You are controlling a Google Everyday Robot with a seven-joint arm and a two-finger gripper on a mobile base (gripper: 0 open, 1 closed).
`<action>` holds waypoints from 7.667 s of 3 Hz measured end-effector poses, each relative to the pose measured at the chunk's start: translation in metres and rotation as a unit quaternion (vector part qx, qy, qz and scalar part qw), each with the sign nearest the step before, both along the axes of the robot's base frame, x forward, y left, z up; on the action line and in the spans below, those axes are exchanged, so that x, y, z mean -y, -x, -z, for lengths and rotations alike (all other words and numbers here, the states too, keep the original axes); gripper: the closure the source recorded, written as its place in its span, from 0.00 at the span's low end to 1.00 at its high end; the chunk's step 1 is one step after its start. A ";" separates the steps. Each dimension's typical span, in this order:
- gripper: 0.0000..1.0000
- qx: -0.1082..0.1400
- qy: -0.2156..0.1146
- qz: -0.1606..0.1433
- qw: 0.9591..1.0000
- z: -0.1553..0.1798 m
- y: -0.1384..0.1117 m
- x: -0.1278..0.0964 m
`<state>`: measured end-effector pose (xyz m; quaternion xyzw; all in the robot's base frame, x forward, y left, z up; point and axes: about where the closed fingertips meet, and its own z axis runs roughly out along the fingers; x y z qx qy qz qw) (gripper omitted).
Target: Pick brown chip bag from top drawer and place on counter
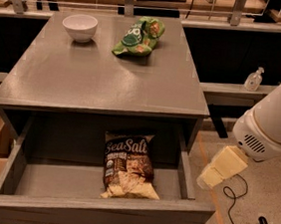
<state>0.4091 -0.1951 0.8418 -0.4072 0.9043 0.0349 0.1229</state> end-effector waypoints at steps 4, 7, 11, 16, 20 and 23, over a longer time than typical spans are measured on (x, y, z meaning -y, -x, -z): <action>0.00 -0.055 -0.046 0.018 0.997 0.061 0.011 -0.098; 0.00 -0.116 -0.107 0.077 0.984 0.130 -0.041 -0.154; 0.00 -0.189 -0.124 0.131 0.965 0.205 -0.051 -0.161; 1.00 -0.146 -0.110 0.093 0.979 0.143 -0.010 -0.177; 1.00 0.011 -0.142 0.036 0.989 0.008 0.005 -0.145; 1.00 0.163 -0.085 0.033 0.982 -0.110 0.022 -0.143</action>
Offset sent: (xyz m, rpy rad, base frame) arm 0.0026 0.0235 -0.0364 0.0936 0.0407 -0.0945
